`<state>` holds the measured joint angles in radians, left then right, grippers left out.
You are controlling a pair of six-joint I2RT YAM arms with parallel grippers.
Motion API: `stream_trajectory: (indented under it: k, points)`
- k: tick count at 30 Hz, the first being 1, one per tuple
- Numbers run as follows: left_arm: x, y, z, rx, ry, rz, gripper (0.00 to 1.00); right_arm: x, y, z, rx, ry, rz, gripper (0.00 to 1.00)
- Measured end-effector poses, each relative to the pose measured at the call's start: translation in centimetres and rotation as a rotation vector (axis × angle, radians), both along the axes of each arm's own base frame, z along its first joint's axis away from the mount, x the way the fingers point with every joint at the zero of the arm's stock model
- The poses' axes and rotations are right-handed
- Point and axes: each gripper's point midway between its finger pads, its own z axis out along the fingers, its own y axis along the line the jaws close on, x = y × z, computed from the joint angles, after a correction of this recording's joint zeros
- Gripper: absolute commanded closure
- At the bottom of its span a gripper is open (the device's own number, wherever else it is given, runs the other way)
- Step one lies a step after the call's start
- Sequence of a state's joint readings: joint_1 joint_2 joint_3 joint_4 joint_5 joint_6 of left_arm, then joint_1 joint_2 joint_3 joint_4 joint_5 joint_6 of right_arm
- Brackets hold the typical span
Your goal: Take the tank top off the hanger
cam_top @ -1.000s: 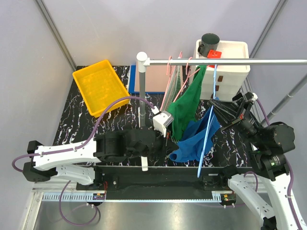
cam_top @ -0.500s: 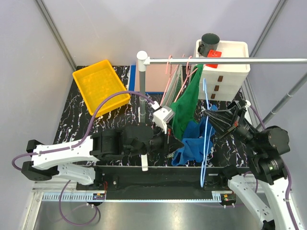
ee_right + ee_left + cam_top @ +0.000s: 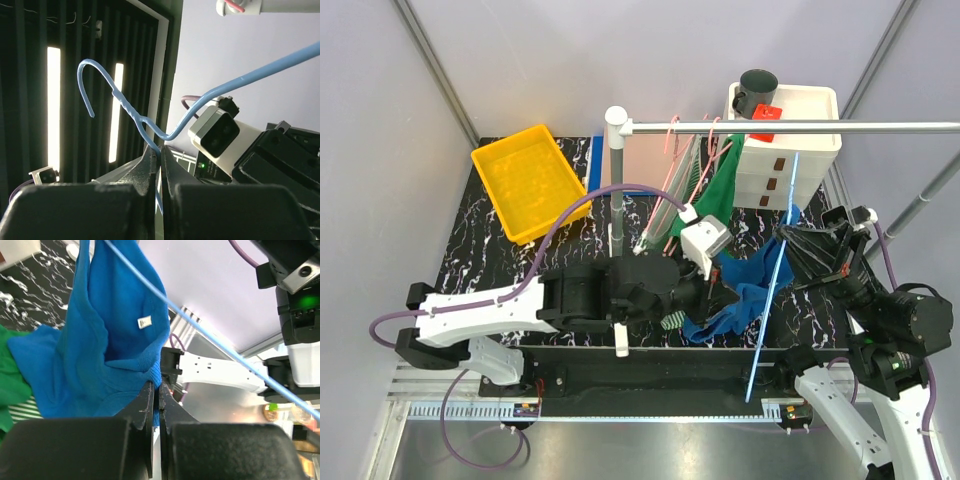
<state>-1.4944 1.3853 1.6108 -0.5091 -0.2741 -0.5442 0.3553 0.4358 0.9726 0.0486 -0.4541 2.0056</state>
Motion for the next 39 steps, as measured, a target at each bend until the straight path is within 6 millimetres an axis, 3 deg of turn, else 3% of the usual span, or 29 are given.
stream_trajectory:
  k: [6, 9, 17, 23, 28, 32, 35, 39]
  points:
    - [0.9, -1.5, 1.5, 0.027, -0.085, 0.011, 1.00, -1.3, -0.8, 1.3, 0.027, -0.040, -0.016, 1.00]
    - [2.0, -2.6, 2.3, 0.025, -0.102, 0.024, 1.00, -2.4, -1.7, 1.0, 0.053, -0.053, -0.044, 1.00]
    - [9.1, -6.0, 1.4, 0.032, -0.023, 0.096, 1.00, -3.9, -3.2, 1.4, 0.096, -0.070, -0.089, 1.00]
    - [7.1, -7.9, -0.4, 0.071, -0.030, 0.024, 1.00, -3.2, -4.0, 0.5, 0.132, -0.054, -0.143, 1.00]
    - [5.0, -7.0, -2.9, 0.126, -0.018, -0.012, 1.00, -0.5, -2.9, -0.2, 0.126, -0.049, -0.138, 1.00]
    - [6.6, -5.4, -3.9, 0.158, 0.008, 0.015, 0.92, 2.6, -1.3, -2.0, 0.087, -0.006, -0.116, 1.00]
    - [8.0, -4.6, -3.7, 0.159, 0.018, 0.031, 0.78, 3.3, -0.9, -2.9, 0.076, 0.011, -0.111, 1.00]
    - [8.4, -3.7, -3.0, 0.155, 0.009, 0.020, 0.45, 2.0, -1.0, -2.4, 0.080, -0.029, -0.093, 1.00]
